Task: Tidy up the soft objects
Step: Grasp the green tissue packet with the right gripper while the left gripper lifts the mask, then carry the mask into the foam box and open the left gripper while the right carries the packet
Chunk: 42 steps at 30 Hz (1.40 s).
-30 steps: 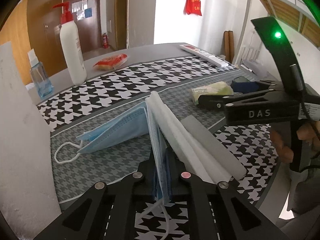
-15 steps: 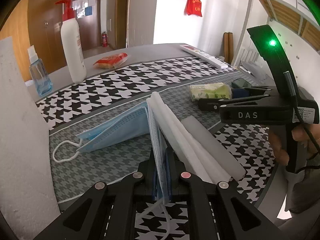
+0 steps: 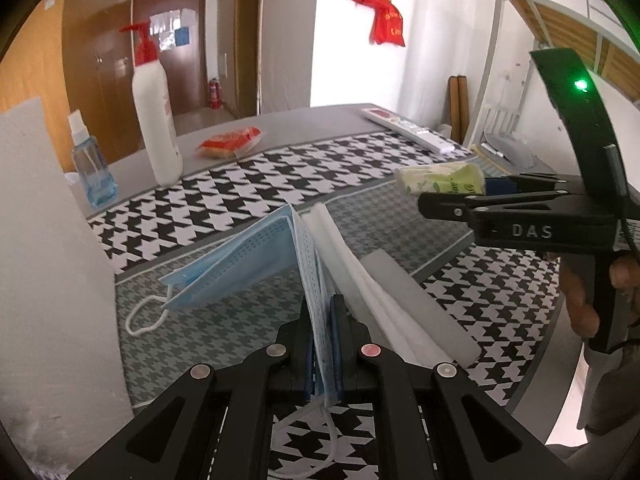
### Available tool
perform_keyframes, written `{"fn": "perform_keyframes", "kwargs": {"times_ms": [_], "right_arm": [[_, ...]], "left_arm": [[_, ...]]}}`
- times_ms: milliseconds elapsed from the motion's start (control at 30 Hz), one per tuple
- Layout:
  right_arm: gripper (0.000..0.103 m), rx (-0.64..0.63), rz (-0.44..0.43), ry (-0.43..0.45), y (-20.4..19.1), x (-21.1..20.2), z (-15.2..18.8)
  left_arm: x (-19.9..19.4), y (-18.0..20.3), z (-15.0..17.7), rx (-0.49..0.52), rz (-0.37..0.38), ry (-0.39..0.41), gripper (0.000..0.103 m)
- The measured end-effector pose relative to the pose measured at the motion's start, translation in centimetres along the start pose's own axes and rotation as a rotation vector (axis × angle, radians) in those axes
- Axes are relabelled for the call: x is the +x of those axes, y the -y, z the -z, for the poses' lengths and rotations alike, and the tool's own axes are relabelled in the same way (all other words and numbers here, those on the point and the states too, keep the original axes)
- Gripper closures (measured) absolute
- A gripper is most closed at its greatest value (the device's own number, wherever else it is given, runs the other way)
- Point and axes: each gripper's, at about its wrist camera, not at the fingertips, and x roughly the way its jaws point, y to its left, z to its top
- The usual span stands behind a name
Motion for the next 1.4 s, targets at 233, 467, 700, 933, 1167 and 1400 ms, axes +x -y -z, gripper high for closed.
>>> {"fn": "perform_keyframes", "kwargs": {"times_ms": [233,467,700,933,1167,1400], "right_arm": [[0.035,0.013,-0.009,0.06,0.1,-3.0,0.2],[0.035,0.009,-0.011,0.114,-0.6,-5.2,0.3],[0.035,0.005,-0.011,0.156,-1.5,-7.1,0.4],[0.035,0.006,-0.007,0.2,-2.4,-8.9,0.8],[0.035,0.007,0.0,0.257,-3.4,-11.1,1.1],[0.035,0.013,0.002,0.31,-4.5,-12.9,1.4]], "left_arm": [[-2.2,0.4,-0.7,0.012,-0.035,0.053,0.095],[-4.4,0.8,-1.1,0.015,-0.053,0.098,0.095],[-6.1,1.0,-1.5,0.027,-0.068,0.142,0.095],[-7.8,1.3,-1.7,0.041,-0.07,0.18,0.095],[-9.6,1.3,-1.9,0.053,-0.078,0.215,0.095],[-11.9,1.4,-2.0,0.081,-0.089,0.266,0.095]]}}
